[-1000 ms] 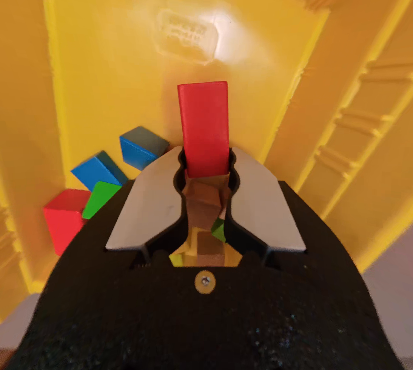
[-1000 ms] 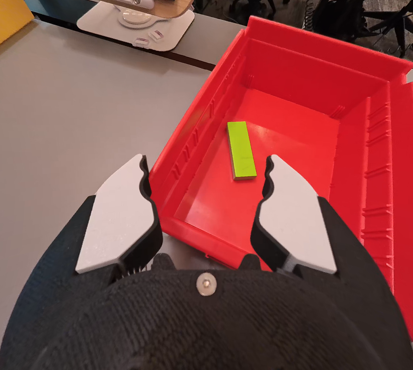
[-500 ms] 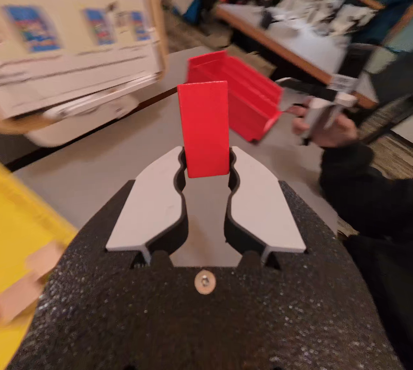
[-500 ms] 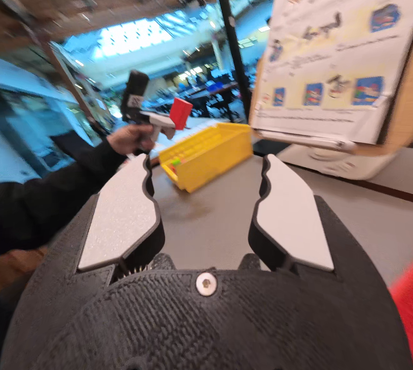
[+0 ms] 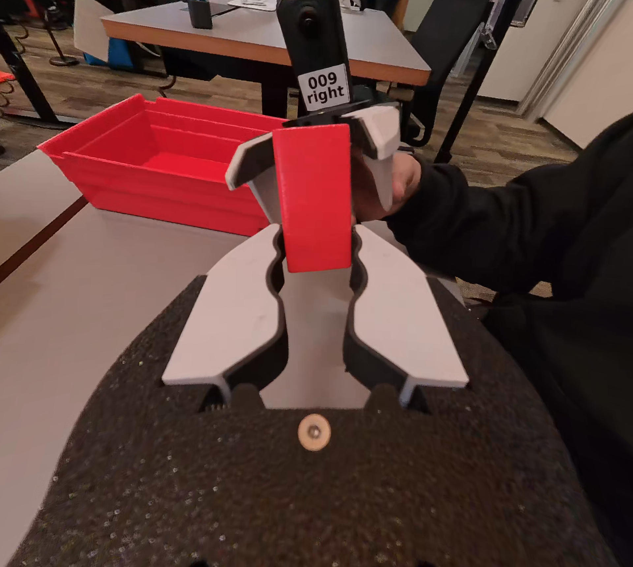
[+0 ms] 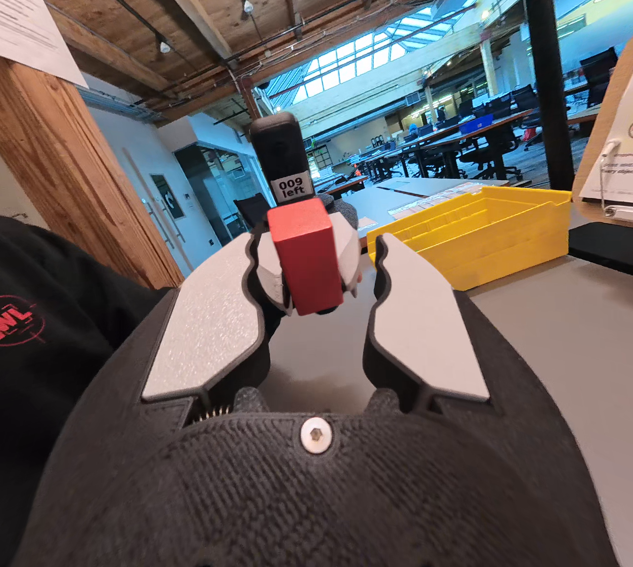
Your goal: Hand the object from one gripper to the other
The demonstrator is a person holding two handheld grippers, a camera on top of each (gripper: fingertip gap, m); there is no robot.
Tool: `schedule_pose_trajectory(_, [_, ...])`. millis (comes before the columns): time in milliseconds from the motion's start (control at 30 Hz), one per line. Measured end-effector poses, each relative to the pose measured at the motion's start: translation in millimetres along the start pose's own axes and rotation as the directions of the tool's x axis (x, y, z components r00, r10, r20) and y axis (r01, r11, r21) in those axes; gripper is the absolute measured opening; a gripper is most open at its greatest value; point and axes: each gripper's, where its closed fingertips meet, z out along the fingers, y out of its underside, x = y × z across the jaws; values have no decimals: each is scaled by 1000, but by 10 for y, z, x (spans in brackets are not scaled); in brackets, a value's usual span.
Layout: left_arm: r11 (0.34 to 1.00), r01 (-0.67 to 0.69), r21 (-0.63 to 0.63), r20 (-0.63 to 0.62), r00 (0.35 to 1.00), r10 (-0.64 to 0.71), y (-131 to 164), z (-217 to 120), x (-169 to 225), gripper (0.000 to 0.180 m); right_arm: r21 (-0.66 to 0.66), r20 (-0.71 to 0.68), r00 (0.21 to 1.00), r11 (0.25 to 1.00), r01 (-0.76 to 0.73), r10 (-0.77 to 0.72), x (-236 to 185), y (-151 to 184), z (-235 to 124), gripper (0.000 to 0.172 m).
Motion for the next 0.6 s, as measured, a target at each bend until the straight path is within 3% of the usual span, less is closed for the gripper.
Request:
schedule_pose_trajectory(100, [1000, 23, 14, -32, 999, -22, -21, 68, 26, 35, -17, 30, 999, 999, 29, -29, -47, 26, 14, 58])
schedule_pose_trajectory(167, [999, 44, 23, -54, 998, -43, -15, 104, 41, 35, -39, 48, 997, 997, 65, -63, -83, 53, 23, 39])
schedule_pose_trajectory(267, [996, 71, 61, -35, 997, -69, -21, 146, 8, 34, -65, 8, 992, 990, 128, -128, -41, 56, -11, 35])
schedule_pose_trajectory(333, [991, 102, 88, 32, 994, -106, -32, 151, -98, 39, -71, -56, 985, 985, 157, -161, 32, 4, -70, 36])
schedule_pose_trajectory(400, [988, 118, 95, 142, 981, -130, -15, 96, -253, 50, -96, -242, 946, 976, 198, -216, 290, -117, -293, 36])
schedule_pose_trajectory(467, [989, 110, 99, 228, 965, -131, 8, -12, -355, 57, -159, -516, 823, 971, 180, -237, 713, -241, -796, 36])
schedule_pose_trajectory(533, [986, 132, 101, 298, 942, -157, 52, -137, -437, 59, -244, -757, 592, 960, 136, -276, 1141, -291, -1540, 36])
schedule_pose_trajectory(600, [979, 169, 117, 319, 927, -198, 96, -238, -467, 61, -325, -882, 348, 945, 35, -317, 1431, -224, -2292, 36])
